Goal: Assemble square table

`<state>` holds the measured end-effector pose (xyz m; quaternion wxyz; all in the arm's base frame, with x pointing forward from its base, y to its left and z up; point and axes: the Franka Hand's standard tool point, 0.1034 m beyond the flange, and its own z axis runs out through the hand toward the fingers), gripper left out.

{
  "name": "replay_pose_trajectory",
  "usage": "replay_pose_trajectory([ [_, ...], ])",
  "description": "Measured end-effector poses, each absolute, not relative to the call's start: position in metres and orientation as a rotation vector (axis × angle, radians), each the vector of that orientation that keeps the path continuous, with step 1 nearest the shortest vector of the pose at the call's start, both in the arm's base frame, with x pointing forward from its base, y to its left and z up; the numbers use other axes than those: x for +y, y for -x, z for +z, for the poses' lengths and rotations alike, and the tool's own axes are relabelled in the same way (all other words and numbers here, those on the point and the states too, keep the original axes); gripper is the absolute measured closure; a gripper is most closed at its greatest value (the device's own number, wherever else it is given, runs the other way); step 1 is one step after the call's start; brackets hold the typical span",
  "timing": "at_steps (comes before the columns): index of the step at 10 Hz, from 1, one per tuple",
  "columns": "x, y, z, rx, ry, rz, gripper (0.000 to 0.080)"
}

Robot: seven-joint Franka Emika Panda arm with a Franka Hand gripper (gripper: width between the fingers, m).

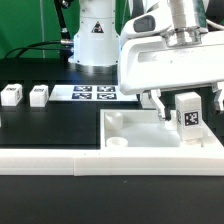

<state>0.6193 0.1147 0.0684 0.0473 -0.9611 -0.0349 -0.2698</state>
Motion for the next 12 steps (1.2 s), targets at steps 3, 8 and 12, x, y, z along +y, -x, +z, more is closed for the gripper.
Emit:
replay_pose_trajectory([
  [3, 0.115, -0.619, 0.068, -0.107, 2.932, -0.823, 0.0151],
  [8, 0.100, -0.631, 0.101, -0.088, 2.982, -0.603, 0.0151],
  [12, 0.112, -0.619, 0.091, -0.016, 3.005, -0.079, 0.0151],
])
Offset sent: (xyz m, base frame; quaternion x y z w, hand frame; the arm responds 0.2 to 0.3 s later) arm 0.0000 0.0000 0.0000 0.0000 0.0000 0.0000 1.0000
